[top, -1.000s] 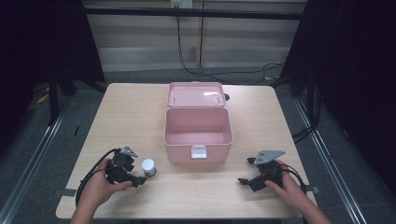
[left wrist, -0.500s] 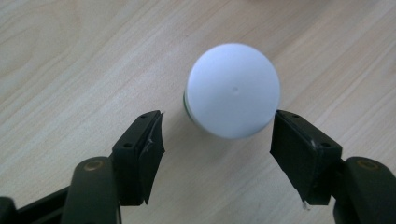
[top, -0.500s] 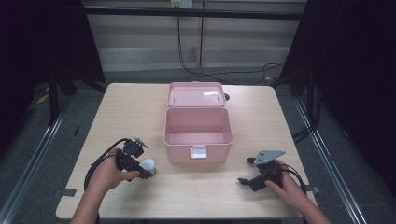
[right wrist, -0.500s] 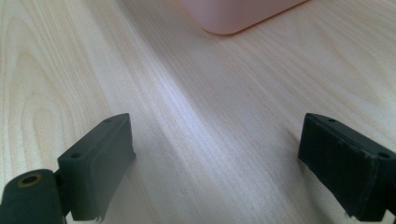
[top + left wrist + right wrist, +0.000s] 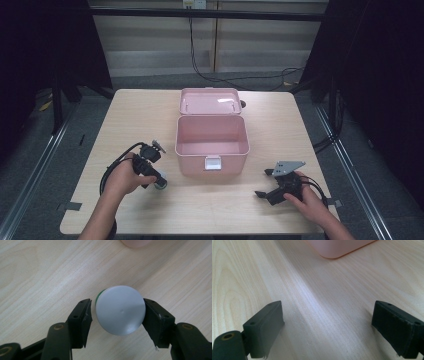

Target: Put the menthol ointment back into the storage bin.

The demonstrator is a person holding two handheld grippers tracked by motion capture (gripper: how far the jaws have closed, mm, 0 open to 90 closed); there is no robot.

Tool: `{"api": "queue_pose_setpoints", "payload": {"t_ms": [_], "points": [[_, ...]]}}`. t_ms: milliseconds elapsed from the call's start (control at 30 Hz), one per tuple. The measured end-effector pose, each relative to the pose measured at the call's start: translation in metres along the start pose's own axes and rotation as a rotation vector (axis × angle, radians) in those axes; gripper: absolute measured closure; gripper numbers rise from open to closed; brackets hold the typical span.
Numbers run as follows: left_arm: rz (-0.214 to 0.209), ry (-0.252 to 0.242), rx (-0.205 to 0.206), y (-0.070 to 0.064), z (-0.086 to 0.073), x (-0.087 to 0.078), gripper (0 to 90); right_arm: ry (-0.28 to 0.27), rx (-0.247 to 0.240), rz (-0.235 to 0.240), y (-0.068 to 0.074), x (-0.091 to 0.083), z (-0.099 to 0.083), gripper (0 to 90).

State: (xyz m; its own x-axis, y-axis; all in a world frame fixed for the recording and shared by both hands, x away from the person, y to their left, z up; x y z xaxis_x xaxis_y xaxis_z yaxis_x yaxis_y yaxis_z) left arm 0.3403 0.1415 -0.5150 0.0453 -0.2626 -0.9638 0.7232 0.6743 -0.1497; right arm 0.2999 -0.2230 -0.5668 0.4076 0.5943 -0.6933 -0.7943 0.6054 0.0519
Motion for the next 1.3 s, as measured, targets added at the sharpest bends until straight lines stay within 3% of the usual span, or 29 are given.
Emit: {"api": "queue_pose_setpoints", "payload": {"t_ms": [200,633,700,833,1300], "points": [[0.007,0.026,-0.006,-0.002,0.007,-0.001,45.3,0.0,0.0,0.0,0.0,0.0,0.0,9.5],[0.016,0.089,-0.029,-0.003,0.005,0.0,49.9,0.001,0.001,-0.002,0.0,0.0,0.0,9.6],[0.005,0.117,-0.049,-0.004,0.003,-0.001,50.1,0.001,0.001,-0.002,0.0,0.0,0.0,9.6],[-0.014,0.126,-0.072,-0.006,0.002,-0.004,50.2,0.001,0.001,-0.002,0.0,0.0,0.0,9.6],[-0.044,0.092,-0.082,-0.012,0.016,-0.044,50.3,0.001,0.001,-0.002,0.0,0.0,0.0,9.5]]}}
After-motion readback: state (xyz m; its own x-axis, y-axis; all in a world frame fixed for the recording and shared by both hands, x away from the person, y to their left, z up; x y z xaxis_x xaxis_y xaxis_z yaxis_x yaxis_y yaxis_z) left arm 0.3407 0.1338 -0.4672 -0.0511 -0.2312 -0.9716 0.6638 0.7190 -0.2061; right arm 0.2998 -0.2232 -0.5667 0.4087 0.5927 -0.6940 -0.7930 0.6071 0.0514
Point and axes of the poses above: each handheld gripper's, and its own axes: x roughly forward along the jaws, z roughly out of its top, y roughly to its left, the point moved 8 cm from there along x, roughly forward along the jaws, and after that the axes turned 2 degrees about x, right-handed, at the moved point
